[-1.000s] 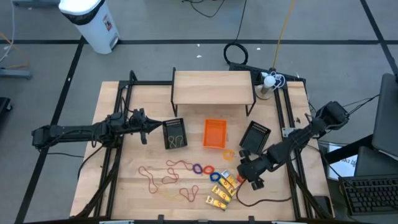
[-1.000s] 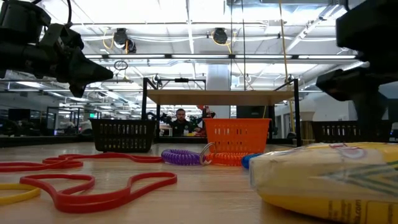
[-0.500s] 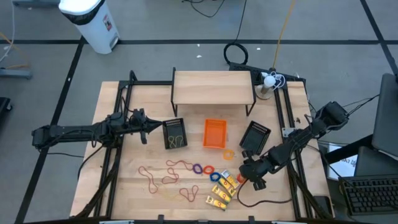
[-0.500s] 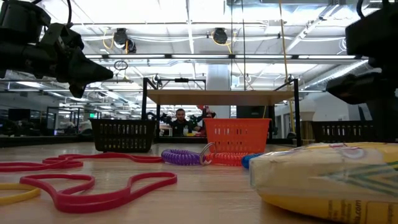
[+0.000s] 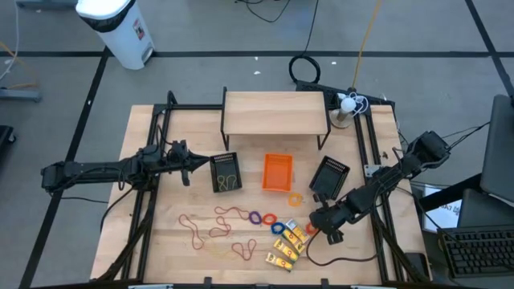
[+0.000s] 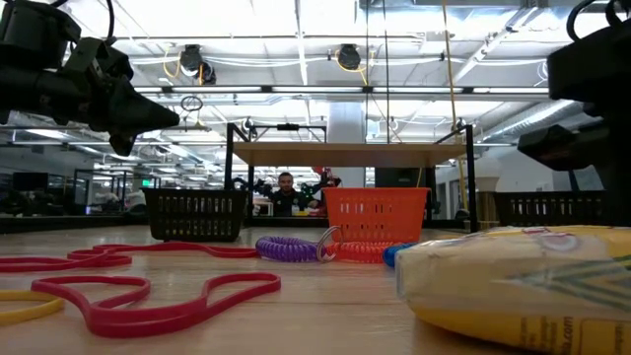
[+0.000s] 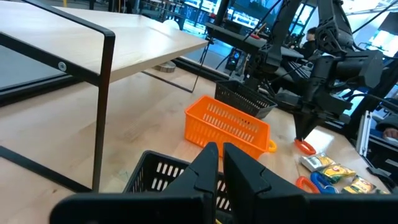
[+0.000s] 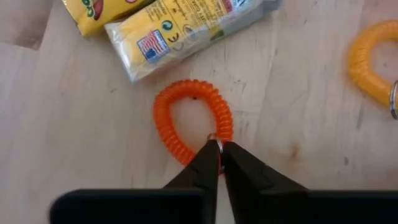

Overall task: Pick & Place Office Desk Supplies
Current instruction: Put the orange spring keychain into the orange bin

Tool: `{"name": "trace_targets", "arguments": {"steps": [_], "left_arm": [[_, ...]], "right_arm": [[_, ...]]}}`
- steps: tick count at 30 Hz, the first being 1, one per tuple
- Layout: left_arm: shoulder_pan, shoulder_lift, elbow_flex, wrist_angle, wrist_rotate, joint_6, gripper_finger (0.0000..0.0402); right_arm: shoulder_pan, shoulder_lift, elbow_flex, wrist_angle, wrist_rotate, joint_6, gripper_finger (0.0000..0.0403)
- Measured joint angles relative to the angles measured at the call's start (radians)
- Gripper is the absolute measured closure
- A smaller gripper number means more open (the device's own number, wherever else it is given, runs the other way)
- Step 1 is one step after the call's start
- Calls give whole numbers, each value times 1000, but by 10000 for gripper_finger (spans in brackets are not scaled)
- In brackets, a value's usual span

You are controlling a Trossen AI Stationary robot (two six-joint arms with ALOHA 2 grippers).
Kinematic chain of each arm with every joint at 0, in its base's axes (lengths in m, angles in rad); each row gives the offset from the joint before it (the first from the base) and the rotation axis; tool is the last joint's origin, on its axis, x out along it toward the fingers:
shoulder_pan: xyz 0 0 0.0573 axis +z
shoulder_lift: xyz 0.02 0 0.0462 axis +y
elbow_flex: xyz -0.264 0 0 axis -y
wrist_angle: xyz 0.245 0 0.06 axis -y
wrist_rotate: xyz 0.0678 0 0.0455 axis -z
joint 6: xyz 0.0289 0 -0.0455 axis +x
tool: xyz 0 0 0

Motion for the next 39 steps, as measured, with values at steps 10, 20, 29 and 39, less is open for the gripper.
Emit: {"name": "trace_targets", "arguments": {"steps": [10, 20, 29, 39], "left_arm": [[0, 0, 0, 1, -1, 12, 378], [0, 0, 0, 8, -54, 28, 378], [0, 0, 0, 8, -54, 35, 378], [0, 0, 0, 6, -12, 23, 378]], "right_arm": [[0, -195, -1, 56, 61, -55, 401], [-29, -610, -125, 304, 111, -202, 402], [-91, -933, -328, 459, 196, -303, 402], [-161, -1082, -448, 507, 262, -225, 403]]}}
